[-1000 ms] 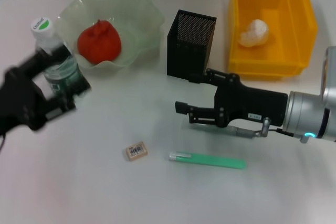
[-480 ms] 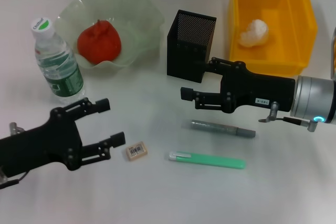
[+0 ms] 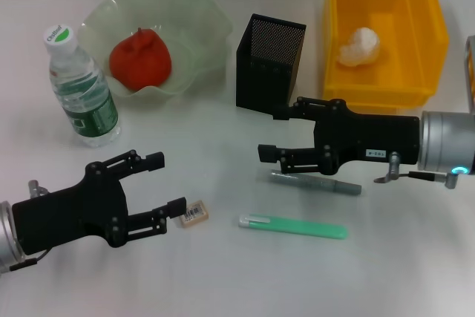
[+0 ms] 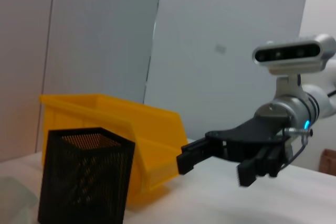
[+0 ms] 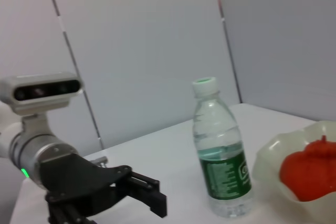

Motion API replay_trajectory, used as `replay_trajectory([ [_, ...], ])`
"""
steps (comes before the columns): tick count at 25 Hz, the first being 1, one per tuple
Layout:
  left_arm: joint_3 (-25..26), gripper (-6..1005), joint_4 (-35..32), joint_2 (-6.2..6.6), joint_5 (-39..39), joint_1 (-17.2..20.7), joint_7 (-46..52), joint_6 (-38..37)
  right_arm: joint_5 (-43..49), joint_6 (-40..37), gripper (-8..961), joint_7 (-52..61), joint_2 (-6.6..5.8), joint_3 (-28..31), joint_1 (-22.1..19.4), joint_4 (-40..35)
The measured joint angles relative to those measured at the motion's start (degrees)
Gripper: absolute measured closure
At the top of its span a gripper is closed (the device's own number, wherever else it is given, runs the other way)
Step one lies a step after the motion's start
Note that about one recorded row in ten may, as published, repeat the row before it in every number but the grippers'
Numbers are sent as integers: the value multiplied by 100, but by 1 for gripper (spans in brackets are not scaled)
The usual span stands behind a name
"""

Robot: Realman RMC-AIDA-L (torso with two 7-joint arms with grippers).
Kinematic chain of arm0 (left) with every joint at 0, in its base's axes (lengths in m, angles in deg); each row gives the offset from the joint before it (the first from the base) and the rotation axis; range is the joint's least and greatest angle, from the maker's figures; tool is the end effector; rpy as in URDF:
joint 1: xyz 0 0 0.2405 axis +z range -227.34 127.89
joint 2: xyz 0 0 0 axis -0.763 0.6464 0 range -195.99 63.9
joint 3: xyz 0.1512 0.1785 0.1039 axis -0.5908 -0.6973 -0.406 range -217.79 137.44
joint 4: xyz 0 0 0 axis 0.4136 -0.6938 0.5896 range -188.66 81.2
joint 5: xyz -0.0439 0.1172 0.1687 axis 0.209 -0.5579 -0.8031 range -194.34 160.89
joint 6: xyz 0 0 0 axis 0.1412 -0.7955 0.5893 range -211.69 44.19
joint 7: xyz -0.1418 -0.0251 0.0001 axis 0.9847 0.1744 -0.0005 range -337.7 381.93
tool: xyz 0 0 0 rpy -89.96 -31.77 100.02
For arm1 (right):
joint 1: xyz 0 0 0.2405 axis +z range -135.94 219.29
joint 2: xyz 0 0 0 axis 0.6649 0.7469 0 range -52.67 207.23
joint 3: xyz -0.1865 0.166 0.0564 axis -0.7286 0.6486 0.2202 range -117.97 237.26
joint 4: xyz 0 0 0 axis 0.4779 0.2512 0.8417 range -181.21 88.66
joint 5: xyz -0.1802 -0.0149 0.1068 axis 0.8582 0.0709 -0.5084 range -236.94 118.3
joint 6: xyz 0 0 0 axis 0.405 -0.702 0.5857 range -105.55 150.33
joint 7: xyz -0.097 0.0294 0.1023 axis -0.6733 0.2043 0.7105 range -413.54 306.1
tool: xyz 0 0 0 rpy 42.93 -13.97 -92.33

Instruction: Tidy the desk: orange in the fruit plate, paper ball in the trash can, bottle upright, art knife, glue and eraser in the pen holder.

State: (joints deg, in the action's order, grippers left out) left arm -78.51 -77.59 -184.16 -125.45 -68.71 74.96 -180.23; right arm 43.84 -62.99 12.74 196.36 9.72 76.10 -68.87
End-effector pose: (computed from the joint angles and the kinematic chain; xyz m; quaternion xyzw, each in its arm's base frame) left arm -0.3102 0.2429 -0.0213 -0.9241 -0.1622 -0.3122 0.1495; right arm 0.2377 0.3230 -0.0521 -0.9417 0.1648 0.2815 0.0819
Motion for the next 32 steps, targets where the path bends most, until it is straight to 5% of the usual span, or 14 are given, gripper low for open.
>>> replay_trajectory([
  [11, -354, 190, -10, -1, -153, -5, -153, 118, 1454, -987, 130, 1668, 5, -122, 236, -1728],
  [15, -359, 190, -5, -1, -289, -62, -161, 156, 2110, -1259, 130, 2640, 0, -889, 581, -2625],
  [22, -359, 191, -13, 7, -372, -128, -142, 183, 2660, -1281, 130, 3310, 12, -1822, 1132, -2941],
  [32, -329, 190, -6, -1, -364, -218, -108, 178, 2656, -1256, 129, 3208, 10, -1879, 1303, -2989],
])
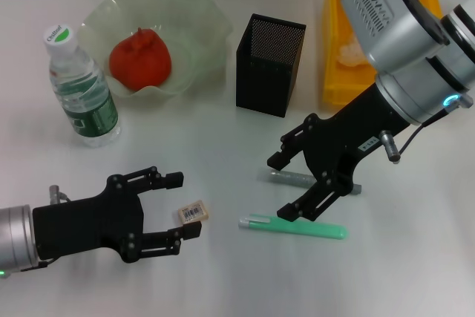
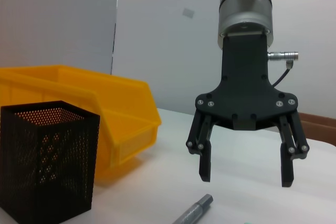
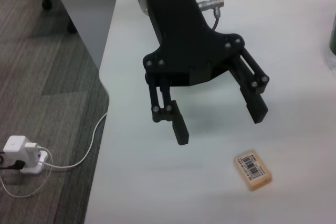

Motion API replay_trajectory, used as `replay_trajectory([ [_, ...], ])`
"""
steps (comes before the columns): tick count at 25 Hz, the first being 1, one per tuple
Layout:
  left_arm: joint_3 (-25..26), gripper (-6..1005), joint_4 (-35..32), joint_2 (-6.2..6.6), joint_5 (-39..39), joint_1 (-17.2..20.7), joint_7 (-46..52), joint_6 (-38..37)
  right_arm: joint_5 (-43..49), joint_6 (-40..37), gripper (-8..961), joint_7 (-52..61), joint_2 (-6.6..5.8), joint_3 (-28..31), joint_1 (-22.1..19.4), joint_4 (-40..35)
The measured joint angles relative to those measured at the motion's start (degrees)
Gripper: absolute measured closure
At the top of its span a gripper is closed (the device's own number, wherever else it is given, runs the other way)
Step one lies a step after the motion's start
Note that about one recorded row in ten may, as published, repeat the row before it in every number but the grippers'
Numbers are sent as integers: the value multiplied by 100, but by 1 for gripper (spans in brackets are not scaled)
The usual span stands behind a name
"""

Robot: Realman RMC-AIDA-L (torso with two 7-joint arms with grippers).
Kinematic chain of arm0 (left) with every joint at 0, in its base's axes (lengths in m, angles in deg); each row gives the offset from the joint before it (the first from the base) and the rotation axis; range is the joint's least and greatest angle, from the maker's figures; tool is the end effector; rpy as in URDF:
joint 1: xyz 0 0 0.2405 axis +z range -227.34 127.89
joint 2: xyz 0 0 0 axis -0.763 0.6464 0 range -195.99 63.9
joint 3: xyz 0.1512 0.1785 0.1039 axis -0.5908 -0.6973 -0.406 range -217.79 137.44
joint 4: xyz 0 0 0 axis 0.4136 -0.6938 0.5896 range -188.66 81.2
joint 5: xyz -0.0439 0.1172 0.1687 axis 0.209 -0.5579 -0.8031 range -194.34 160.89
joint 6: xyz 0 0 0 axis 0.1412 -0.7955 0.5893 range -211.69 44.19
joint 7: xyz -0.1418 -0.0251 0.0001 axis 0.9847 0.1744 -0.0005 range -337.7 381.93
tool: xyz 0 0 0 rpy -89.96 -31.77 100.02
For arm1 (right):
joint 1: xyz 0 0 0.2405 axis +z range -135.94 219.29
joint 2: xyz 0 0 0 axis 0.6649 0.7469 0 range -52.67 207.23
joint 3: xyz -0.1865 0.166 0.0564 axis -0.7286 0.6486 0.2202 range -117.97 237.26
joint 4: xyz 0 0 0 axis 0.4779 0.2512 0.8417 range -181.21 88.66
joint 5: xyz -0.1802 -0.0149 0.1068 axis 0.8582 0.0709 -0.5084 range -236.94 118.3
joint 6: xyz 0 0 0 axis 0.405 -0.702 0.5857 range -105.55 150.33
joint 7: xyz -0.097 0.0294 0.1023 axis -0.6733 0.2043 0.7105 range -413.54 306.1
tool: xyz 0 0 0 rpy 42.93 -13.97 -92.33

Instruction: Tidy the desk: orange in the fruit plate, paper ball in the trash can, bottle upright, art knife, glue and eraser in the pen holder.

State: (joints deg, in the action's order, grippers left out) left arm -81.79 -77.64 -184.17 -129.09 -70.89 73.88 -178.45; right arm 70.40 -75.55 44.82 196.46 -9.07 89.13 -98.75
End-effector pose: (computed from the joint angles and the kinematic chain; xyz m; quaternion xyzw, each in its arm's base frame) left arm -0.3059 0.2465 -0.0337 -0.9465 -0.1338 -0.2726 0.1094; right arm 0.1451 0.3483 -0.0351 0.9946 -0.0311 0.0477 0.0868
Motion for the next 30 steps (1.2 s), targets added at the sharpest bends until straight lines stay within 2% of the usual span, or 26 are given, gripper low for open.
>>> replay_trajectory([
  [21, 31, 191, -21, 27, 26, -98, 215, 27, -9, 108, 133, -159, 25, -56, 4, -18],
  [30, 31, 190, -41, 50, 31, -128, 321, 69, 19, 129, 135, -110, 29, -519, 184, -31],
])
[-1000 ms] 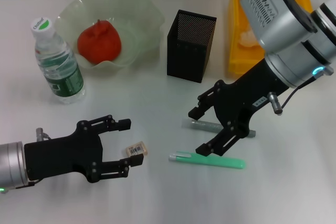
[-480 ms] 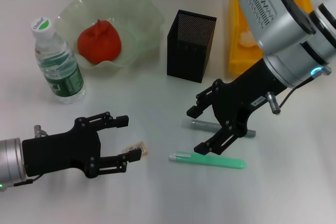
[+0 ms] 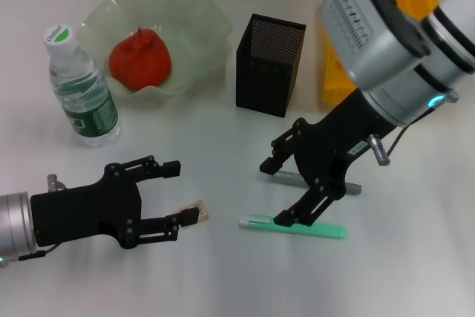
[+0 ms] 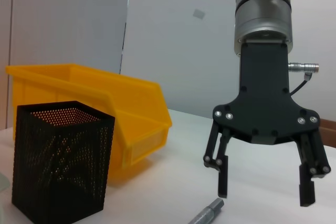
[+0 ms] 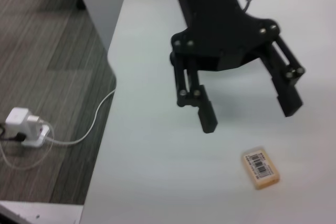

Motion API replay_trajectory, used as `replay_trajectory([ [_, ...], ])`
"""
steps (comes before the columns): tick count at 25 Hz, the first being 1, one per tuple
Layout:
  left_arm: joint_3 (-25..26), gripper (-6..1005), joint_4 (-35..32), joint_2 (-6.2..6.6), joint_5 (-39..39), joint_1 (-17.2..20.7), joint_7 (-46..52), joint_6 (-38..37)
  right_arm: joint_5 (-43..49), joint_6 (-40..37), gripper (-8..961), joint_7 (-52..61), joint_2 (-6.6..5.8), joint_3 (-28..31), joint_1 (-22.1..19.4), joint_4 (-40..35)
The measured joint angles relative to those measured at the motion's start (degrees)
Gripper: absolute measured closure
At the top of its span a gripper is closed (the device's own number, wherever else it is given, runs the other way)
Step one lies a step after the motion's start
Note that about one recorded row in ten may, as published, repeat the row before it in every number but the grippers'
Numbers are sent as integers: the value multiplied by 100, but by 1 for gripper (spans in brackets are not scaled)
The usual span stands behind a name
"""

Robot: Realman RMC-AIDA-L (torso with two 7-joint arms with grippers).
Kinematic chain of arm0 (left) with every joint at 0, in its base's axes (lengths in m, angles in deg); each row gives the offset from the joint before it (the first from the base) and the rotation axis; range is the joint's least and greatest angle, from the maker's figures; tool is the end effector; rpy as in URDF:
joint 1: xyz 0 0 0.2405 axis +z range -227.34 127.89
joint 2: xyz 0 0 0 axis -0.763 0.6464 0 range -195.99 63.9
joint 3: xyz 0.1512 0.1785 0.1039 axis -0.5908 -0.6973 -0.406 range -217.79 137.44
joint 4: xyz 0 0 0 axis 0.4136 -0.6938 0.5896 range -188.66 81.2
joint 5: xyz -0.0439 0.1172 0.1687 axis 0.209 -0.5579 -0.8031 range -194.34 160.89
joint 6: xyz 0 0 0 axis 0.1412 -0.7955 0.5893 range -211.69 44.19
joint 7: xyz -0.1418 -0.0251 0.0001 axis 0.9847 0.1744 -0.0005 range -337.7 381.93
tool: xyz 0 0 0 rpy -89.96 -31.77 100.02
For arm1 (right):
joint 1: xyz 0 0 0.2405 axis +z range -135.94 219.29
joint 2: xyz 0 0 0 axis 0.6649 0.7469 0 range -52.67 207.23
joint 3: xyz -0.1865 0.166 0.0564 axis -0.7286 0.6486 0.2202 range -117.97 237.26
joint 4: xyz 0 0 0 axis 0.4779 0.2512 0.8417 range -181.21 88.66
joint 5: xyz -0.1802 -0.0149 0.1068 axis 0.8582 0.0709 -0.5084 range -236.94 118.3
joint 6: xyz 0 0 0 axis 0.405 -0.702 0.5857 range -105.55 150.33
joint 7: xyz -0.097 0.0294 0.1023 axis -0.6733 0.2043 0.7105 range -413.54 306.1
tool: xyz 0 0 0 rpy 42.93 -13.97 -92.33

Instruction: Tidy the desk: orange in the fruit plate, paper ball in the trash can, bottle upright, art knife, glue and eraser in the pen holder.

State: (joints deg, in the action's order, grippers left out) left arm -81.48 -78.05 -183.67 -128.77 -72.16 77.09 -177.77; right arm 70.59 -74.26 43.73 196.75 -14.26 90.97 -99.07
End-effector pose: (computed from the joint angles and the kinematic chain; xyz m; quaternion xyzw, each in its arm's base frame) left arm -0.3035 0.2572 -0.0287 -0.9447 -0.1485 -0.2707 0.1108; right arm 0.1333 0.3468 -0.0470 0.9918 0.0183 0.0782 0.0997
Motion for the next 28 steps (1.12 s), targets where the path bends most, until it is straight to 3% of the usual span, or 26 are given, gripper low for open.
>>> replay_trajectory([
  [13, 0, 190, -2, 3, -15, 4, 1, 65, -12, 491, 138, 109, 32, -1027, 123, 62],
  [28, 0, 191, 2, 2, -1, 21, -33, 142, -320, 1191, 151, 128, 41, -1791, 75, 317],
])
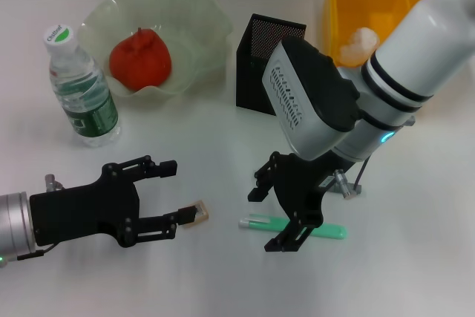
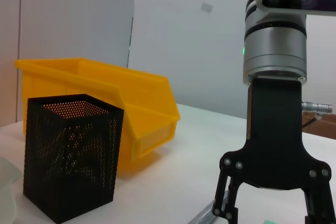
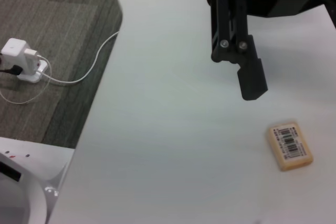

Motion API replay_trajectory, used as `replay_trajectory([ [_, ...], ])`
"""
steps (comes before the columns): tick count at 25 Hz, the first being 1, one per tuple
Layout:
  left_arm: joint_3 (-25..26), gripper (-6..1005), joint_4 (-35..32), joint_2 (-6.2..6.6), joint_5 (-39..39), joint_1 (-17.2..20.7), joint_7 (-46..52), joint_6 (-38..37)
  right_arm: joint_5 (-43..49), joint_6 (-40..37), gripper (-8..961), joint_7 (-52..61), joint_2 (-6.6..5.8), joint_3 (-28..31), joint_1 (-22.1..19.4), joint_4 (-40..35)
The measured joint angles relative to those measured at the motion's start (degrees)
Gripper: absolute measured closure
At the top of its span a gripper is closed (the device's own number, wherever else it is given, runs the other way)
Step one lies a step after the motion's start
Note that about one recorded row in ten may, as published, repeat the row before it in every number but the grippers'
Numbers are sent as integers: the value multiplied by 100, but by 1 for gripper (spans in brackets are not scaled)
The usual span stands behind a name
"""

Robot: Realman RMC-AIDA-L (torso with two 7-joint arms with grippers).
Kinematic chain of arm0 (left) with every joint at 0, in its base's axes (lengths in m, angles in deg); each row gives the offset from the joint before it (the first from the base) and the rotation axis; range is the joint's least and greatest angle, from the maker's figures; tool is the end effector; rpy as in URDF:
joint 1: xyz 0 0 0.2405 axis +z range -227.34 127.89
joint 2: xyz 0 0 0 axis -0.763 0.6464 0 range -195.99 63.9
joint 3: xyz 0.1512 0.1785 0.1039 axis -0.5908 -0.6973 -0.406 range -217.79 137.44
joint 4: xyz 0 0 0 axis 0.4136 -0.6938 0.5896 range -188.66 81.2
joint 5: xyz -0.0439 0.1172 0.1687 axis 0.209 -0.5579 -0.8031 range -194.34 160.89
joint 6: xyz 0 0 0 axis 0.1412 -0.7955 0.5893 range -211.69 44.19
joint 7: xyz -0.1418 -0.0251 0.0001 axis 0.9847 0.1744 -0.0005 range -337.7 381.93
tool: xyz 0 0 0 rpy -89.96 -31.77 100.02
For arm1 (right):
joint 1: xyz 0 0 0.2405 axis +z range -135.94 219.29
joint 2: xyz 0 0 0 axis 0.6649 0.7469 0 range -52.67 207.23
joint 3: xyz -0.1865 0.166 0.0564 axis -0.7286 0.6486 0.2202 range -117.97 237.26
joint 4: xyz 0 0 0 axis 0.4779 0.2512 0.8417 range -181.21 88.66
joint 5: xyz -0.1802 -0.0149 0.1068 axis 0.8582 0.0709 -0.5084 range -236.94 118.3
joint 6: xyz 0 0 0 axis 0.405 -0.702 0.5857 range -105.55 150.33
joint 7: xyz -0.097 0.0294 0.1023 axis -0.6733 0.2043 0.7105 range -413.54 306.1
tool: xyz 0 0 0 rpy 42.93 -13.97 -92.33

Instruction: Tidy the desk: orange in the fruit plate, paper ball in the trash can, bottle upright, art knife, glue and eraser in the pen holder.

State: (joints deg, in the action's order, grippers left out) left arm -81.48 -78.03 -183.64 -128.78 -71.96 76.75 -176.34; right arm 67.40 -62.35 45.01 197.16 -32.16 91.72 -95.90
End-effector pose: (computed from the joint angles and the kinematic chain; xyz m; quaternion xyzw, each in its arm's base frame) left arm -0.3073 0.2584 -0.0293 -0.9456 -0.1510 -0.2616 0.1206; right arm 0.1365 0.3356 -0.0944 0.9818 0.0739 0.1425 0.1017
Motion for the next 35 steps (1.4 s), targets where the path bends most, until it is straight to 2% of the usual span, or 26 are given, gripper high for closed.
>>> replay_trajectory([
  [8, 0, 190, 0, 0, 1, -6, -5, 15, -133, 228, 179, 0, 0, -52, -11, 171],
  [13, 0, 190, -2, 0, 1, -9, -6, 15, -164, 437, 368, 5, 0, -100, -14, 289],
  [19, 8, 191, -4, 0, 10, -17, -12, 23, -309, 552, 489, -20, 0, -109, -9, 416],
  [35, 18, 190, -5, 0, 9, -45, -13, 32, -442, 789, 571, -36, 0, -354, 24, 634],
])
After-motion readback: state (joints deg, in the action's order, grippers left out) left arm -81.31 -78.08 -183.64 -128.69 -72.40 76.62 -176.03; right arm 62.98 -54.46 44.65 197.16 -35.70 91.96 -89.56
